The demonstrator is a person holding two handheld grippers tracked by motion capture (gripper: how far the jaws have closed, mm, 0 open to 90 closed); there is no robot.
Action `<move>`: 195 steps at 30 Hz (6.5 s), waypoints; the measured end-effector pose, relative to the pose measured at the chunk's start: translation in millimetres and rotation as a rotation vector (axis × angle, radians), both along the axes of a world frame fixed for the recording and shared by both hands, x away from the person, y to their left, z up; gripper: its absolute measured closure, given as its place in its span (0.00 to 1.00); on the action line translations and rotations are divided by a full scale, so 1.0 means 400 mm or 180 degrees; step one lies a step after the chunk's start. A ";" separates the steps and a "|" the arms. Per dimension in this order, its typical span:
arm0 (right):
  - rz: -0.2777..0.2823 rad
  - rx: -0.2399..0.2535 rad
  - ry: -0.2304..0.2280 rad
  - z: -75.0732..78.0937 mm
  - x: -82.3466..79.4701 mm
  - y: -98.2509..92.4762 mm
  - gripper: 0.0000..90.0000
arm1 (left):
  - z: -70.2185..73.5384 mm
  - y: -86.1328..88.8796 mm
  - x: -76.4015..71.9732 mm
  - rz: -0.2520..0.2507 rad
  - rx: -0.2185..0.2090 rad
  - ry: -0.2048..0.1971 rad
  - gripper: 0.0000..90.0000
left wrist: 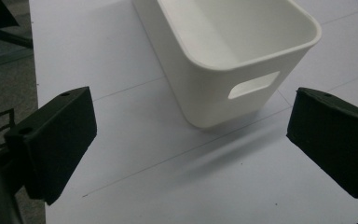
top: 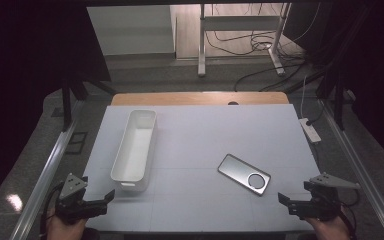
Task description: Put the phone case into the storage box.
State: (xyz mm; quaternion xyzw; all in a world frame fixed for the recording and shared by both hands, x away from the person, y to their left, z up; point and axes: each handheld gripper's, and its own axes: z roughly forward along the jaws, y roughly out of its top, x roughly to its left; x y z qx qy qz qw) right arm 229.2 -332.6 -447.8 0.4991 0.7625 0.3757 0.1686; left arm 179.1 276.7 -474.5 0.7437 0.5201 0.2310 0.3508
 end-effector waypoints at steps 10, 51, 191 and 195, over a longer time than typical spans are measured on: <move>-0.0052 -0.0077 0.0005 0.000 0.003 0.006 0.00 | -0.001 -0.002 -0.001 -0.0096 0.0021 0.0024 0.03; 0.0132 -0.0116 -0.0008 0.001 0.050 0.025 0.00 | -0.002 0.002 0.004 -0.0203 -0.0071 0.0076 0.03; 0.0384 -0.0714 0.0752 -0.120 0.352 0.139 1.00 | -0.002 -0.001 0.005 -0.0250 -0.0050 0.0072 0.03; 0.0368 -0.0721 0.0731 -0.121 0.365 0.145 1.00 | -0.002 -0.001 0.005 -0.0249 -0.0053 0.0075 0.03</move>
